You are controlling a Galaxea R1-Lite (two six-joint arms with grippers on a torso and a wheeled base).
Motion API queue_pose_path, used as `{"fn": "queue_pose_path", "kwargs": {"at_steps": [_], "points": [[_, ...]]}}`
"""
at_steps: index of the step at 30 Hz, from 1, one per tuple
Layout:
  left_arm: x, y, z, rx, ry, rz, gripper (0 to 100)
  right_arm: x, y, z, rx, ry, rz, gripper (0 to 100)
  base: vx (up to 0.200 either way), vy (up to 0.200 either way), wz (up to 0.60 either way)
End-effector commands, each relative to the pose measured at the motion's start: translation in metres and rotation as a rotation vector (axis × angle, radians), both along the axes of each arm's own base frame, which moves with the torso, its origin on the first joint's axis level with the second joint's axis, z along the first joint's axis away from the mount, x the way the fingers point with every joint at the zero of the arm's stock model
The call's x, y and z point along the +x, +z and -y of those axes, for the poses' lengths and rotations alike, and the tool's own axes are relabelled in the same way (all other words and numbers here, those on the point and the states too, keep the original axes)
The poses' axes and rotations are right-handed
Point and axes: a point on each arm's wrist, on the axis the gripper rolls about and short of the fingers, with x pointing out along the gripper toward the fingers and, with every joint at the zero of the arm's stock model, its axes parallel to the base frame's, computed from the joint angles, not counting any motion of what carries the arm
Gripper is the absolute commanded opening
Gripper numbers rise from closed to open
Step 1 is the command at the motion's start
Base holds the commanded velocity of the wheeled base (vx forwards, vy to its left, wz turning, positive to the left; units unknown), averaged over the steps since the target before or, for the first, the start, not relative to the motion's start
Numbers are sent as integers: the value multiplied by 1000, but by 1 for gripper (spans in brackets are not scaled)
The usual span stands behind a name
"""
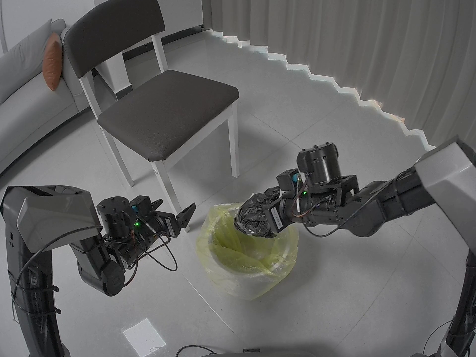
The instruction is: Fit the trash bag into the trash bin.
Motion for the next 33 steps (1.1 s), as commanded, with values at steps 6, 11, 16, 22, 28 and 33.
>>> {"fn": "queue_pose_path", "kwargs": {"at_steps": [6,11,16,22,28,33], "points": [[-12,-6,-11,-4,18,-16,100,10,-63,-31,-66,43,-88,0,0,0,0],[-14,-6,-12,-4,19,-23,100,8,-81,-35,-91,55,-121,0,0,0,0],[-14,-5,-13,-4,24,-21,100,-5,-90,-40,-117,81,-147,0,0,0,0],[-17,-9,-15,3,25,-42,100,25,-92,-33,-92,31,-122,0,0,0,0],[-16,-8,-17,3,31,-38,100,60,-103,-10,-82,-51,-127,0,0,0,0],[-16,-9,-15,5,28,-37,100,79,-116,14,-96,-116,-162,0,0,0,0]]}}
